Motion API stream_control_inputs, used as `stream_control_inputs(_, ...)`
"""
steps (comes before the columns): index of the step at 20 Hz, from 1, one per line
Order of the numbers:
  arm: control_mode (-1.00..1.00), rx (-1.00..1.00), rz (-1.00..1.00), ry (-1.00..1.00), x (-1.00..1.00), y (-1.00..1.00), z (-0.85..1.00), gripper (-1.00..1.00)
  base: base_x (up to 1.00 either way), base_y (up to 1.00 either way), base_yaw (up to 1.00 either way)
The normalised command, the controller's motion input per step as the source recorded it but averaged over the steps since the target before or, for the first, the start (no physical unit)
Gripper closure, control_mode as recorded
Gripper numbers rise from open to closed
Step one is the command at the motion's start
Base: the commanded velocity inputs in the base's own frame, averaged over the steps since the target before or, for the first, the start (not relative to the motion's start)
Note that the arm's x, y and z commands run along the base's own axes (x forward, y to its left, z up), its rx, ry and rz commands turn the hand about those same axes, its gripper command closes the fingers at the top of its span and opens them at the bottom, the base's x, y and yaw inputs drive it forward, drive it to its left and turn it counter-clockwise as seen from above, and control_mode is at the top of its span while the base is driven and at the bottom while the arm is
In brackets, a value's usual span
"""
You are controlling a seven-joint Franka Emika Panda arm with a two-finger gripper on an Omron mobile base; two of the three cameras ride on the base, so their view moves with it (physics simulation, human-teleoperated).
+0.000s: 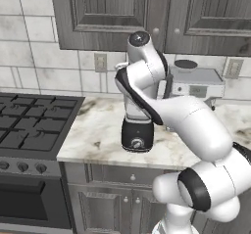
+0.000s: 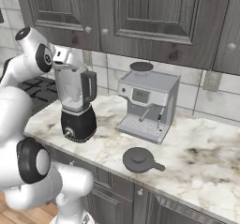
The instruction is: Grab the lemon wedge and garlic from the fridge, place them in the blender, close the lid, and turn on the blender to create a marinade.
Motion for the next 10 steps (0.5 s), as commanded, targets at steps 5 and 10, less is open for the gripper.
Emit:
stream_control_inputs(5, -1.00, 0.00, 0.00, -0.02, -0.90, -0.26, 0.12, -1.00, 0.00, 0.00, 0.00)
stream_control_inputs(10, -1.00, 0.01, 0.03, -0.01, -0.90, -0.70, 0.02, -1.00, 0.00, 0.00, 0.00)
